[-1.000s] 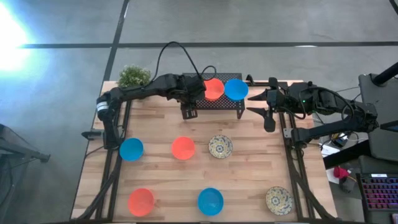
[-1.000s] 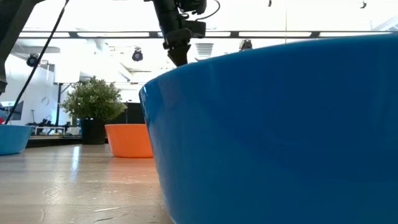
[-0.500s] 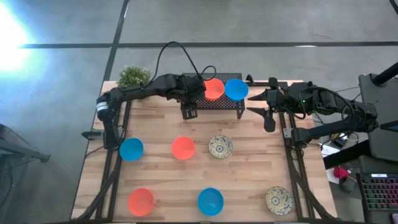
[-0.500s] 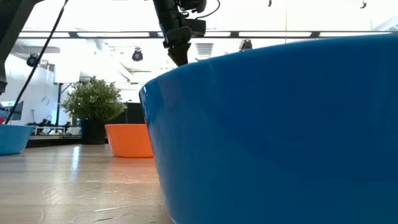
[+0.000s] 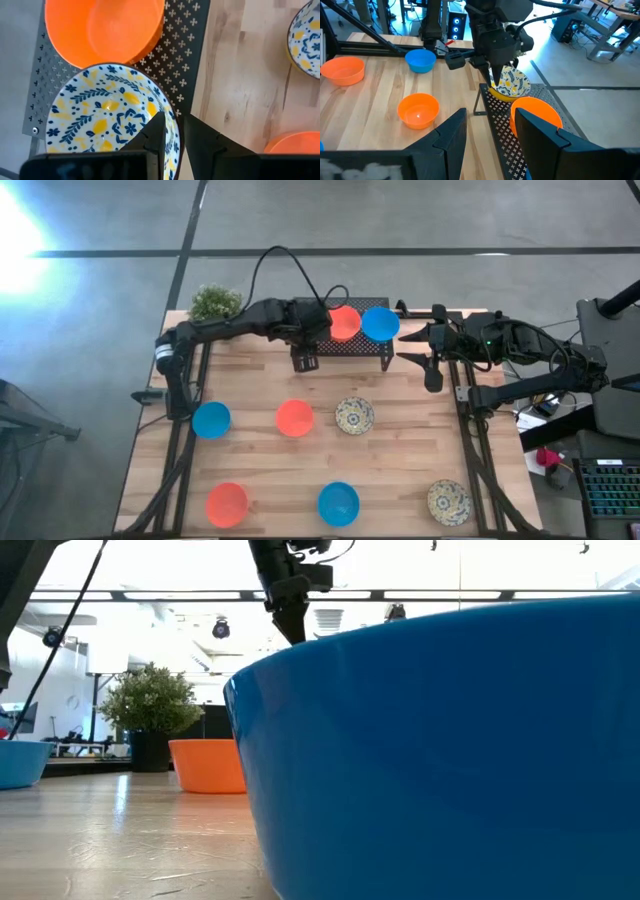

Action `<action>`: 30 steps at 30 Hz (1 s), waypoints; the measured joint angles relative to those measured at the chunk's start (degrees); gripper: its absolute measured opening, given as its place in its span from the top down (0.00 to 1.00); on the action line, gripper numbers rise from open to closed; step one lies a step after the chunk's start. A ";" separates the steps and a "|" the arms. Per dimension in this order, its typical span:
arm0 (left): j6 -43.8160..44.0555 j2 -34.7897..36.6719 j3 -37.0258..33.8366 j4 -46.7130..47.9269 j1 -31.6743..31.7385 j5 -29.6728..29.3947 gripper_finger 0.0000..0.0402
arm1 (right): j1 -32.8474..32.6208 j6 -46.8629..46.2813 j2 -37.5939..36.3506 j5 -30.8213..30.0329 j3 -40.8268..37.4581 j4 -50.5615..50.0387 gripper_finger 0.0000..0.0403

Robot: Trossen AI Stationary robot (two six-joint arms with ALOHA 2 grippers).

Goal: Pick & Place Mini bowls
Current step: Stack the top yellow patterned bowl on the yellow patterned bowl on the shelf

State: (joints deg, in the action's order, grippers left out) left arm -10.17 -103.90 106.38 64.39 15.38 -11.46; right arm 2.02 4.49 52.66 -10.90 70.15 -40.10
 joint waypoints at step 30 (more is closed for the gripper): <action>4.15 8.96 6.76 1.83 -16.21 -14.19 1.00 | -0.02 -3.71 -0.02 0.53 0.00 -0.04 0.60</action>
State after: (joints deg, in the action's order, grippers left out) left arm -6.03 -94.93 113.14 66.22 -0.83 -25.66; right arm 2.00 0.78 52.64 -10.36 70.15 -40.14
